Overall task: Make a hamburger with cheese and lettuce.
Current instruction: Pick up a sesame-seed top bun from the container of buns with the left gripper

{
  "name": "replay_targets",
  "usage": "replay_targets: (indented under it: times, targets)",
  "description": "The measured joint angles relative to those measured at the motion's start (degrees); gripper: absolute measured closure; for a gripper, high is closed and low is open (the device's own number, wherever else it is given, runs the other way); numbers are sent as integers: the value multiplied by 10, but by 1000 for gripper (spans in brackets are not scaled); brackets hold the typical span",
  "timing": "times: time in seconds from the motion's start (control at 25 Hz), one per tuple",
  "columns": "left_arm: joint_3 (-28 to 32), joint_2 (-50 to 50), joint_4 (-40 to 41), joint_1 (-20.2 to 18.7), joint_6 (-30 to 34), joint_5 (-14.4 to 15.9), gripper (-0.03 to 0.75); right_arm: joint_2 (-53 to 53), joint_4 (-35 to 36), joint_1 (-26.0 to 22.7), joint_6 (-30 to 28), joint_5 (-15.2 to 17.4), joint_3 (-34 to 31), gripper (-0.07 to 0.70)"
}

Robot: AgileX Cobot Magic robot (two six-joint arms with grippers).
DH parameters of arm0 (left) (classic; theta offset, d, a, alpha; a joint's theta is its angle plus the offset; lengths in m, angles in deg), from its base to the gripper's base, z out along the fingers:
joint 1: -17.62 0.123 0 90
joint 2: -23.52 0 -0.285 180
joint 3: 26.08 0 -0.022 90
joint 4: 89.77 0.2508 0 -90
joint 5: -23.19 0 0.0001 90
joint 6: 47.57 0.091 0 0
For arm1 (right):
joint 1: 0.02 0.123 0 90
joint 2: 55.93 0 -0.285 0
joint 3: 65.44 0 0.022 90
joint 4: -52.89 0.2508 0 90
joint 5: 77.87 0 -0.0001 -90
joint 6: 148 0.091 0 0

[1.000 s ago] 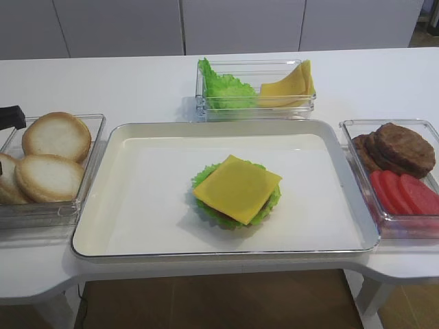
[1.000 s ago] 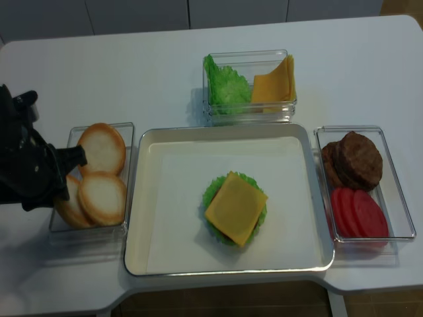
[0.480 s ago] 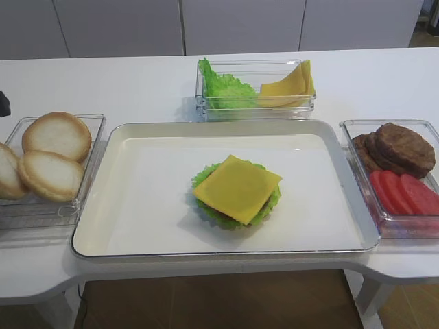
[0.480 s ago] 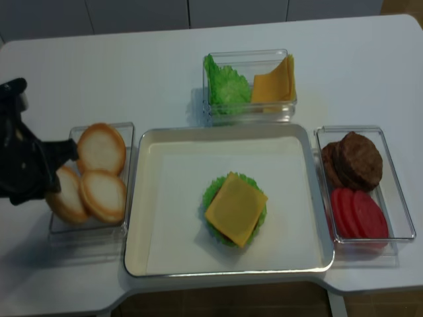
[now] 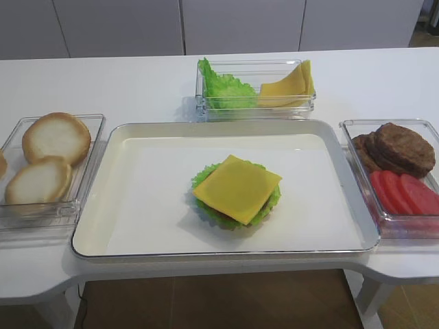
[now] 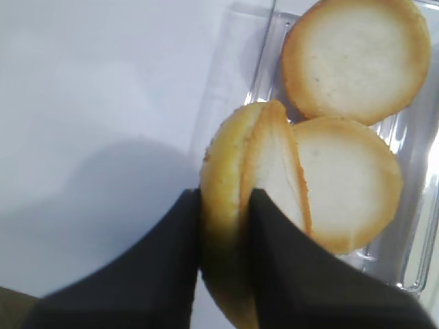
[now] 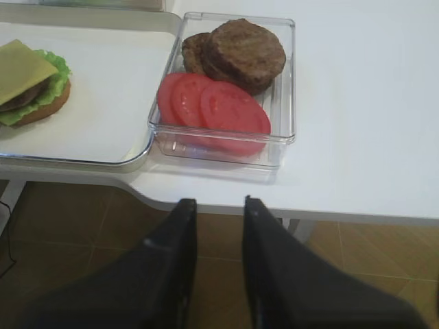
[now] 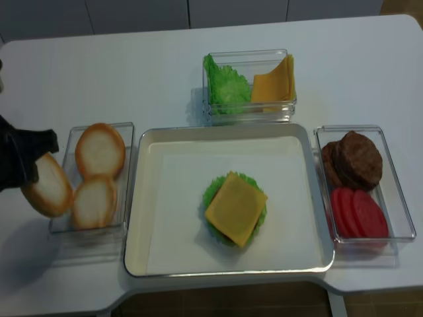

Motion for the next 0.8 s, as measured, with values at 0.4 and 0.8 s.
replay_targets:
  times: [0.4, 0.8]
  targets:
    - [-80, 11, -4, -29, 60, 92, 561, 0, 0, 0, 0, 0, 0, 465]
    - [-101, -1, 157, -285, -5, 120, 561, 0, 0, 0, 0, 0, 0, 465]
